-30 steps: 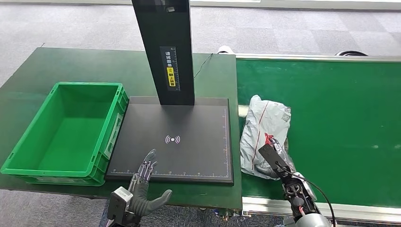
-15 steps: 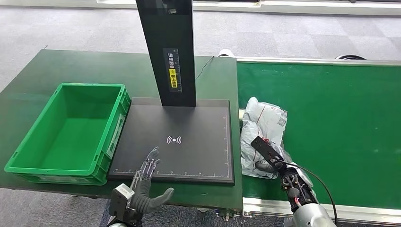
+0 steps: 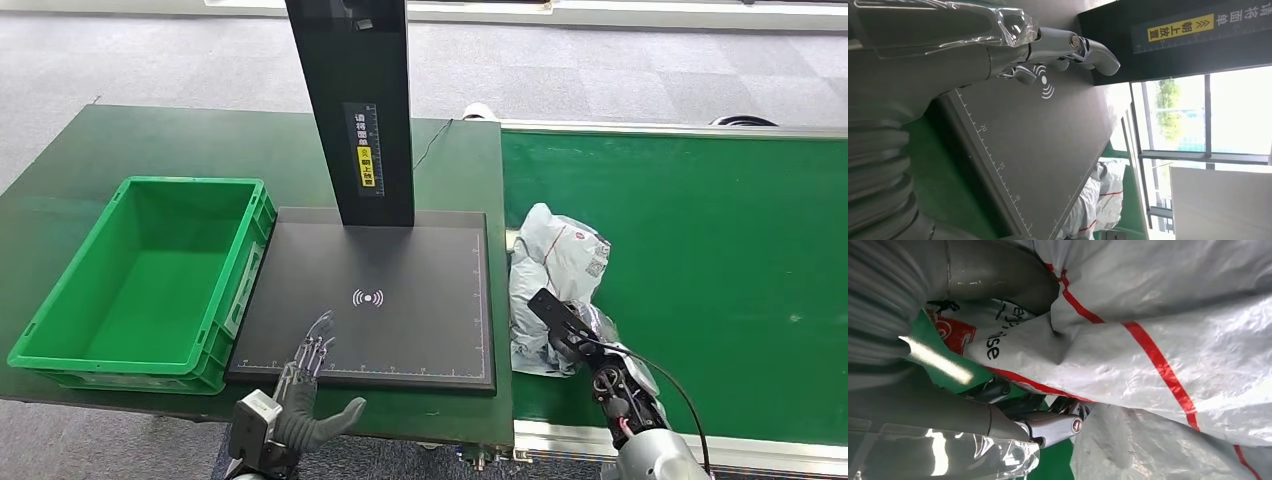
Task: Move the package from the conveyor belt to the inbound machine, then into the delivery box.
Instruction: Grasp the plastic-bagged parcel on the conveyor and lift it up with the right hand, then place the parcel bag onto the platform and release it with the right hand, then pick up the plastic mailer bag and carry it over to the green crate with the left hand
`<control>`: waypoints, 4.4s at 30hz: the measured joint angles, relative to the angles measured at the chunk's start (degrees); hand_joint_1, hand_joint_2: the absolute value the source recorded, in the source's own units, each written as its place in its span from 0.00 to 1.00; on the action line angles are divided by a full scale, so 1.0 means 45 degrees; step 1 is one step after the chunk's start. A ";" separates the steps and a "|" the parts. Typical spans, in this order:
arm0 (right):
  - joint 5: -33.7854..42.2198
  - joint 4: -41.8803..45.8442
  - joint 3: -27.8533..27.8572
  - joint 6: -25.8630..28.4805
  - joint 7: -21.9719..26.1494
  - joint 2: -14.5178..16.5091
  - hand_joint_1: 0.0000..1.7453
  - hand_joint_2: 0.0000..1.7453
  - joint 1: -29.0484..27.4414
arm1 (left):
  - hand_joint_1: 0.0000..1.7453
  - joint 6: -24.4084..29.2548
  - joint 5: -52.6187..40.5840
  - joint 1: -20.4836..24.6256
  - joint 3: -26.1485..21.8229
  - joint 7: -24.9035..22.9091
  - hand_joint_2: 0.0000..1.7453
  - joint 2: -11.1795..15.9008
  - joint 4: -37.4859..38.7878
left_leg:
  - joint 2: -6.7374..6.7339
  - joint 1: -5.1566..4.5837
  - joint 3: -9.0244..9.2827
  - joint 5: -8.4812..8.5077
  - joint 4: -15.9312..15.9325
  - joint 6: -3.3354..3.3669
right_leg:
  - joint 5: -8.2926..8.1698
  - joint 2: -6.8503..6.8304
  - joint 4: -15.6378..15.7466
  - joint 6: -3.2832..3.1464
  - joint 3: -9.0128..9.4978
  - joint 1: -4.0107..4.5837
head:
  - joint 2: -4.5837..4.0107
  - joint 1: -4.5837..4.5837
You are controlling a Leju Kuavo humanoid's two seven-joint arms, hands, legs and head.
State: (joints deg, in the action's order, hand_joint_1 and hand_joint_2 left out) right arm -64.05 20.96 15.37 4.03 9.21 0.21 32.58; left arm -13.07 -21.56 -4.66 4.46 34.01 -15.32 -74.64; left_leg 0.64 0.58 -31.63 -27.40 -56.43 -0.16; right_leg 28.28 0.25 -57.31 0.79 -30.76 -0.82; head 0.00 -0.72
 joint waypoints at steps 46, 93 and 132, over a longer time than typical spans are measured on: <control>0.6406 0.4258 -0.0823 0.0444 0.5968 0.2242 1.00 1.00 -0.0794 | 0.00 0.0647 -0.0135 -0.0053 -0.0027 0.0151 1.00 -0.0245 -0.0177 | -0.0009 0.0010 -0.0126 0.0007 0.0000 0.0002 | -0.0005 0.0005 -0.0012 -0.0001 -0.0116 0.0015 | 0.0001 -0.0001; 1.2305 0.6392 -0.8127 -0.3380 0.6852 0.2866 0.00 1.00 -0.2340 | 0.00 0.1579 0.0754 0.0110 -0.0586 0.0589 1.00 0.0078 0.0187 | -0.0011 0.0009 -0.0156 0.0007 0.0001 0.0001 | -0.0004 0.0011 -0.0013 -0.0002 -0.0157 0.0014 | 0.0000 0.0002; 1.1919 1.2423 -0.7343 -0.0896 0.6853 0.2470 0.00 1.00 -0.5807 | 0.00 1.1584 -0.6644 0.0875 -0.1575 0.0642 1.00 -0.1077 -0.3993 | -0.0009 0.0010 -0.0159 0.0007 0.0001 0.0000 | -0.0006 0.0008 -0.0012 -0.0010 -0.0161 0.0015 | 0.0001 0.0001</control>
State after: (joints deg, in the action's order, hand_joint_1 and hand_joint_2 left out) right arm -10.41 76.86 -17.68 0.00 40.05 11.32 6.45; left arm 39.06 -51.46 -0.72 -2.63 36.90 -20.17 -92.60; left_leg 0.60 0.62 -32.34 -27.37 -56.43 -0.17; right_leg 28.26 0.29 -57.37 0.74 -31.48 -0.75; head 0.01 -0.72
